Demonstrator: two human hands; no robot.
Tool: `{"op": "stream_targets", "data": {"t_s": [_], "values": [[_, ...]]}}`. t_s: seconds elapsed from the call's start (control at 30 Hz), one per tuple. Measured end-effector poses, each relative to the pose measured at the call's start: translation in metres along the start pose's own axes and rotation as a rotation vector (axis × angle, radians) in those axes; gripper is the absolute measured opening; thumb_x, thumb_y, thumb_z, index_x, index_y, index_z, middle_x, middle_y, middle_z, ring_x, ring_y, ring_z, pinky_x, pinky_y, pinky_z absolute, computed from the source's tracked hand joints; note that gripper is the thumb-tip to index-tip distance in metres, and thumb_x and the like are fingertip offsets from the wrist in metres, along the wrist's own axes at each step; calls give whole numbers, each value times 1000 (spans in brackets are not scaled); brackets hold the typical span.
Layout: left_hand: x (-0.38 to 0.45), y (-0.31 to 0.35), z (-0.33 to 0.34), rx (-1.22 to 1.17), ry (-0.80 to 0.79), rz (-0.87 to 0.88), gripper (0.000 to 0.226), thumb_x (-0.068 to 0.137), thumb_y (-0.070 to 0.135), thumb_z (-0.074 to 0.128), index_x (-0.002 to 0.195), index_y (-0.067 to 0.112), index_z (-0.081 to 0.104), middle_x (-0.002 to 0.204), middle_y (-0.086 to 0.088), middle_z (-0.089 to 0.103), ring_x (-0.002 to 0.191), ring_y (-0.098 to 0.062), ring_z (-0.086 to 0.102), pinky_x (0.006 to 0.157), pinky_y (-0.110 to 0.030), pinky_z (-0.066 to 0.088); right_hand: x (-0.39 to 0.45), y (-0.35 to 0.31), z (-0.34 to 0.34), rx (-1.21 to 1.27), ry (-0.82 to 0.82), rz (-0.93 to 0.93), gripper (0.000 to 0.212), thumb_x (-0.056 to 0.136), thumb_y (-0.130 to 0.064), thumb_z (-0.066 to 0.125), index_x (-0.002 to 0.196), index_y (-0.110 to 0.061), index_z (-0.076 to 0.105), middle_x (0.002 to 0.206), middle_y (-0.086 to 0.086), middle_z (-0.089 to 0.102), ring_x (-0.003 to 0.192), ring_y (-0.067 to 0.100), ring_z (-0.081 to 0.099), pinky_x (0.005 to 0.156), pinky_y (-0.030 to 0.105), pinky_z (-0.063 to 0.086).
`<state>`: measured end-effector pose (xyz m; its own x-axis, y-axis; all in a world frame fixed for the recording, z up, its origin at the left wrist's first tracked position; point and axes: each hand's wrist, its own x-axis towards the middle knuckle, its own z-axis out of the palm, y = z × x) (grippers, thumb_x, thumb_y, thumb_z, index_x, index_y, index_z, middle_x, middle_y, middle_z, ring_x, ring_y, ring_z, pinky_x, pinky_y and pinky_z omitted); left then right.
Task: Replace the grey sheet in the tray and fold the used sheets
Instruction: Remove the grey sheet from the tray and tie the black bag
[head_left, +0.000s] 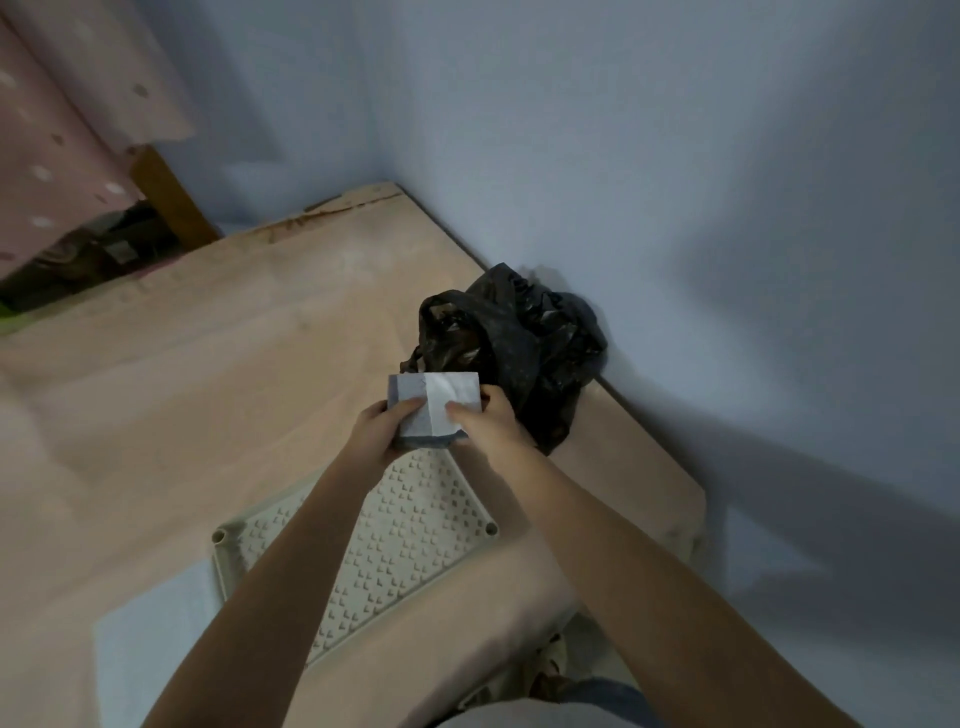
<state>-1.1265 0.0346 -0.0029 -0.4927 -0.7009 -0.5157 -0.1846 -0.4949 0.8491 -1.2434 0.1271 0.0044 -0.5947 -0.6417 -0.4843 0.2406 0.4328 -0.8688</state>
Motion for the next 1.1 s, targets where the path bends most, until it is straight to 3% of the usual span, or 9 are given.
{"op": "stream_targets", "data": {"t_s": [0.1, 0.23, 0.4, 0.5, 0.67, 0.77, 0.93, 1.0, 1.1], "values": [[6, -2, 14, 46, -99, -11, 38, 87, 18, 66, 122, 10, 52, 113, -9, 64, 99, -23, 65, 72, -31, 57, 13, 6, -14, -9, 55, -36, 51, 88, -18, 63, 134, -11, 42, 128, 12, 56, 111, 28, 57, 91, 43, 51], [15, -7, 43, 176, -95, 14, 36, 85, 23, 69, 117, 18, 53, 109, -3, 65, 93, -20, 67, 67, -28, 59, 22, 15, -45, -56, 123, -162, 60, 87, -16, 64, 139, -7, 37, 134, 12, 52, 121, 27, 52, 101, 45, 44], [28, -18, 84, 328, -28, 81, 38, 88, 24, 66, 119, 8, 51, 103, -3, 61, 85, -19, 65, 55, -27, 59, 33, 21, -78, -122, 162, -226, 59, 85, -9, 65, 137, -3, 37, 134, 14, 51, 124, 27, 49, 104, 42, 42], [36, -21, 104, 447, -4, 114, 36, 89, 27, 64, 115, 8, 49, 107, -8, 59, 81, -16, 61, 51, -23, 55, 38, 23, -92, -245, 227, -293, 56, 83, -11, 68, 132, -4, 43, 128, 15, 52, 119, 27, 50, 98, 31, 43], [46, -19, 123, 683, 83, 279, 49, 90, 35, 59, 128, 7, 44, 115, -13, 61, 97, -29, 61, 79, -46, 55, 46, 20, -101, -415, 215, -390, 50, 89, -15, 62, 132, 2, 44, 130, 20, 49, 120, 30, 49, 97, 23, 37], [51, -14, 128, 721, 69, 316, 55, 93, 30, 57, 138, 8, 34, 124, -17, 57, 105, -36, 59, 83, -48, 53, 50, 24, -101, -555, 226, -375, 53, 92, -16, 56, 138, 1, 36, 136, 23, 39, 119, 33, 46, 80, 14, 29], [62, -10, 134, 890, 79, 392, 54, 96, 25, 50, 141, 6, 28, 129, -22, 52, 110, -40, 55, 85, -43, 47, 58, 19, -93, -741, 290, -361, 51, 96, -28, 47, 140, -4, 35, 139, 21, 36, 116, 33, 47, 78, 26, 37], [68, -7, 136, 957, 87, 386, 52, 98, 24, 45, 143, 6, 25, 132, -23, 48, 113, -40, 51, 87, -44, 45, 64, 17, -89, -839, 293, -353, 53, 96, -31, 44, 142, -7, 33, 143, 20, 33, 125, 34, 40, 92, 34, 38], [81, -5, 136, 1030, 63, 351, 48, 100, 19, 37, 145, 8, 24, 132, -23, 48, 116, -40, 49, 91, -43, 41, 71, 14, -93, -1054, 296, -291, 57, 96, -32, 40, 147, -13, 26, 151, 14, 27, 137, 32, 26, 111, 47, 22]]}}
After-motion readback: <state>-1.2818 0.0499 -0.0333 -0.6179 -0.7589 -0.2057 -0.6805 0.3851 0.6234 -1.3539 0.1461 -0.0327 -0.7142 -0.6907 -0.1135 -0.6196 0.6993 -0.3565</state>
